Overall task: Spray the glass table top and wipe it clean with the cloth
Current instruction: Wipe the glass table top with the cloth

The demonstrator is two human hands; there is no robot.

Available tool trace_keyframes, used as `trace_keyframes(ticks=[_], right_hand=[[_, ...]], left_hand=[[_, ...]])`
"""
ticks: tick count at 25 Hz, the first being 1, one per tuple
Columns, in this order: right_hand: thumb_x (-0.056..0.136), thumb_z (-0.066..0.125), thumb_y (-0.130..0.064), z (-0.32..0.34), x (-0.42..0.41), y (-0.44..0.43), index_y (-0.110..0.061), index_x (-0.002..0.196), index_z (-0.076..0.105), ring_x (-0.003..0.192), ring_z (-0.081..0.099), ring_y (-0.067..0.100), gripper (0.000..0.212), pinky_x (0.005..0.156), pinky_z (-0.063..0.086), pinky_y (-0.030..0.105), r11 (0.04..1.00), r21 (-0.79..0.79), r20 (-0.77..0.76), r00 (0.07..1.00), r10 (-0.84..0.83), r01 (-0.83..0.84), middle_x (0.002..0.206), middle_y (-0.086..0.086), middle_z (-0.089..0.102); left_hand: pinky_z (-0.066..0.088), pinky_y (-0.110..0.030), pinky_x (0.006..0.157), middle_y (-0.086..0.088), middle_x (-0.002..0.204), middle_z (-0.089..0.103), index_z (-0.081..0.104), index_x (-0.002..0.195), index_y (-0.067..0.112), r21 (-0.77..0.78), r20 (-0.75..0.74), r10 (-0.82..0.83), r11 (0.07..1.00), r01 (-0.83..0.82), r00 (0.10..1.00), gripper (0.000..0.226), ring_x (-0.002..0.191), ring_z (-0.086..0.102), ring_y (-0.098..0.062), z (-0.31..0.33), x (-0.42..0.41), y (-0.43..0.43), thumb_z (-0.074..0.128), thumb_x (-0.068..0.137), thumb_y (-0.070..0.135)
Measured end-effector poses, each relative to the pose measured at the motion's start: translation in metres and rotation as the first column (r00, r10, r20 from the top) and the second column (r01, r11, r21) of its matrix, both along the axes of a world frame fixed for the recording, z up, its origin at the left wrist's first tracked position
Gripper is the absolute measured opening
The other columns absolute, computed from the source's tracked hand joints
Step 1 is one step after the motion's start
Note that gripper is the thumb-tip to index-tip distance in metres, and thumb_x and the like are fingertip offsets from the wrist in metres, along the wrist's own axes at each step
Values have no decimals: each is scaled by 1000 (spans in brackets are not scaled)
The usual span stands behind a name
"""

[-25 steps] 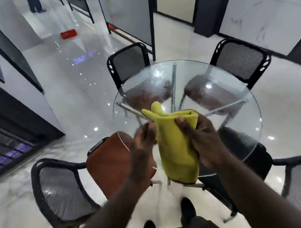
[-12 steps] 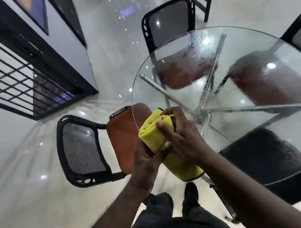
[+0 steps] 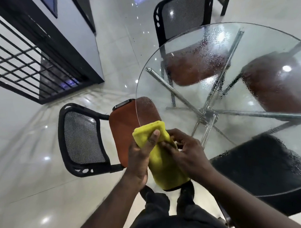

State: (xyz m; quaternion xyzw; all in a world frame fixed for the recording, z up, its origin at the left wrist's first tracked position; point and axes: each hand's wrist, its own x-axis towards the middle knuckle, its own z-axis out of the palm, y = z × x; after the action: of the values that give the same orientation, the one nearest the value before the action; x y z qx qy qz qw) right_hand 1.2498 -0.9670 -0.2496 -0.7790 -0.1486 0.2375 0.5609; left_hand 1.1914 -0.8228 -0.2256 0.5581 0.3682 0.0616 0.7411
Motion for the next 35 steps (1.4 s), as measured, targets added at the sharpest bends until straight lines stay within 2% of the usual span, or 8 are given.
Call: trace_keyframes(ticks=[7,12,15,19,22,27,31,35], right_hand=[[108,51,-55,-18,-6,4,-32,143,53,116,65,22,42,93,53,38,971,-230,75,993,89,-70,134,-2,63],[63,65,-100,-24,3,-13,-35,150,44,133,50,10,111,116,47,39,964,-247,24,994,108,-99,147,-7,49],[68,99,-54,-22,6,-17,-45,119,68,97,73,5,60,83,64,39,977,89,-124,971,203,-193,105,-17,77],[85,88,-43,-31,-16,-8,-36,113,57,62,57,13,42,54,45,31,955,-295,452,884,120,21,80,-15,58],[93,71,-37,-37,-44,5,-24,116,66,71,67,25,27,63,53,36,879,-469,647,643,409,-87,96,-4,66],[89,65,-71,-28,-53,-5,-40,134,66,108,73,12,54,84,60,35,923,-333,342,887,309,-193,124,-17,73],[79,77,-76,-46,-35,11,-46,167,16,155,40,13,111,123,42,37,928,-234,97,943,319,-290,170,-8,34],[80,87,-61,-74,-22,15,-56,166,8,135,61,25,117,108,55,48,853,-414,30,932,362,-318,155,-3,50]], left_hand=[[49,-58,112,-10,129,75,73,128,18,-118,8,-5,993,6,1000,42,127,68,-33,-6,-4,1,77,86,22],[50,-61,106,-20,135,70,67,135,13,-233,45,50,972,-39,998,50,128,65,-41,-12,-6,10,79,88,27],[50,-64,103,-14,135,71,65,136,17,-188,8,83,979,-80,997,59,126,66,-38,-12,-3,17,81,83,36],[56,-50,87,-8,120,75,52,146,17,-156,-102,87,982,-102,991,101,107,71,-29,-22,-15,8,91,65,62],[61,-45,82,-7,106,77,72,115,17,-178,-165,27,983,-56,986,70,97,75,-29,-28,-26,-9,95,62,56],[56,-59,98,-23,123,74,78,114,13,-353,-272,201,889,-292,941,41,101,74,-39,-57,-34,13,81,83,39],[52,-46,107,-15,134,72,73,132,11,-579,-154,10,809,-98,988,54,120,70,-32,-65,-43,9,62,97,51],[53,-38,106,-3,128,76,73,127,18,-410,-199,-64,912,-24,978,45,119,72,-17,-95,-38,13,68,95,48]])
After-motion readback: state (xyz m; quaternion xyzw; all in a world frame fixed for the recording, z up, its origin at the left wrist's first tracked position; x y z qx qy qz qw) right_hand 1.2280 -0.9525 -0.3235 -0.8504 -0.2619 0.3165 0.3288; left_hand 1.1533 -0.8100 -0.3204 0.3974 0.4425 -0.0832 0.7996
